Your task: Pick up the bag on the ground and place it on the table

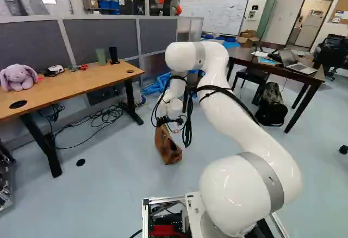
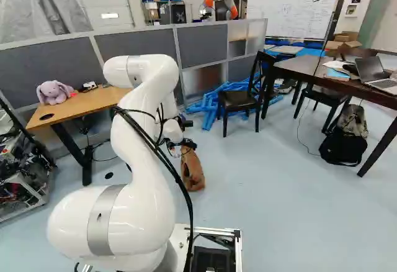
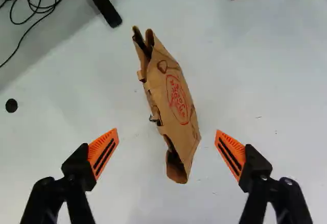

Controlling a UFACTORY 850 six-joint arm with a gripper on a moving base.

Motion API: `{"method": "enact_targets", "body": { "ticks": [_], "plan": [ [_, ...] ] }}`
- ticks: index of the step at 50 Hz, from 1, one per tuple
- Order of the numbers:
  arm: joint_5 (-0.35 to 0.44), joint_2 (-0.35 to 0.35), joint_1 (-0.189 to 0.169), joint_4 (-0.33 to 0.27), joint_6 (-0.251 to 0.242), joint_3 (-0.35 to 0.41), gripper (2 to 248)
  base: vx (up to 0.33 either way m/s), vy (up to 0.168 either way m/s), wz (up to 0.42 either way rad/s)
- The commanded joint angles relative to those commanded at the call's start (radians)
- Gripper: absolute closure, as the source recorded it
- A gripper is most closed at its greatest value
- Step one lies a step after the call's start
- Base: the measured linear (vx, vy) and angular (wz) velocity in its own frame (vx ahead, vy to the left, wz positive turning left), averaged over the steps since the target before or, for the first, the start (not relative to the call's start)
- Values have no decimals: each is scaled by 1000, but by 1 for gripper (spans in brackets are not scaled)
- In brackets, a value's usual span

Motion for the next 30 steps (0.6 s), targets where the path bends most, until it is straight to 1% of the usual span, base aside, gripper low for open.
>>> {"method": "enact_targets", "body": {
  "ticks": [6,19,23,30],
  "plan": [
    [-11,-21,0,6,-53,-16,3,0,0,0],
    [-32,-68,0,19,-185,-51,3,0,0,0],
    [-36,-83,0,23,-205,-62,3,0,0,0],
    [-43,-108,0,27,-215,-81,3,0,0,0]
  ]
}}
